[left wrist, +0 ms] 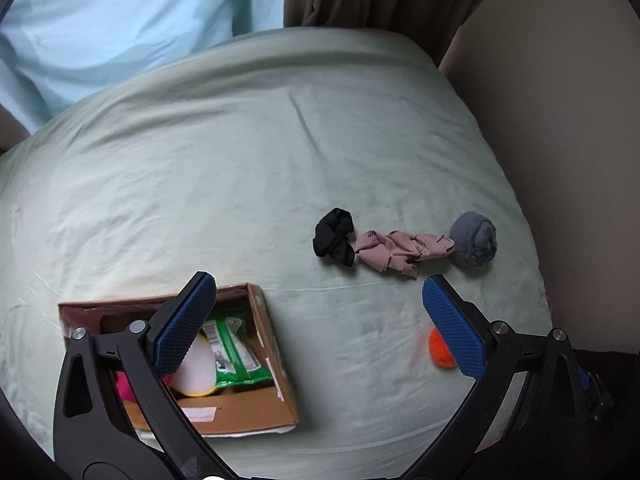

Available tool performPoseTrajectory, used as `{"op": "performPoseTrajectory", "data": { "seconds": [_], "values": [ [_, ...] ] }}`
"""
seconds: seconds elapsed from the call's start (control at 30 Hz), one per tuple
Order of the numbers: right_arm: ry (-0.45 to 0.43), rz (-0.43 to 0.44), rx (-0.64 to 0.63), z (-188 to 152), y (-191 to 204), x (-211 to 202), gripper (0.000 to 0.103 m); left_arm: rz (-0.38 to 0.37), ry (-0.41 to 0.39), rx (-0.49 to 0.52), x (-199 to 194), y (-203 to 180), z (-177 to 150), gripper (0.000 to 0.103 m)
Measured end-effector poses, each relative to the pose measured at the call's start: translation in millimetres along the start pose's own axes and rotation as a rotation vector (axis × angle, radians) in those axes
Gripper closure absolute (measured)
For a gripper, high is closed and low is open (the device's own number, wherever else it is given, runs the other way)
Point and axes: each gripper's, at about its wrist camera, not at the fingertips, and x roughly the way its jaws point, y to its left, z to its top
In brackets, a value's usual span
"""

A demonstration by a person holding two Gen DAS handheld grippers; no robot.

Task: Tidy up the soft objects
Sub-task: 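Move both tools toward the black sock, pink cloth and orange toy, then grasp the black sock with the left tool while the right tool grasps the orange fluffy toy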

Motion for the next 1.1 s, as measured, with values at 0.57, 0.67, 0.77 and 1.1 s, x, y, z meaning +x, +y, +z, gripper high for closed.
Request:
{"op": "performPoseTrajectory", "data": {
  "seconds": [0.57,0.67,0.77,1.1],
  "values": [
    [0.164,0.008,0.205,-14,-41,127,0.001,0.070,0.334,0.095,216,-26,42,0.013],
    [0.178,0.010,0.229,-15,-44,141,0.006,0.092,0.373,0.116,238,-27,42,0.016],
    [0.205,0.012,0.259,-18,-46,156,0.009,0.102,0.407,0.137,254,-29,40,0.020],
    [0.244,0.007,0.293,-19,-44,186,0.039,0.076,0.448,0.132,278,-22,37,0.047]
  ]
}}
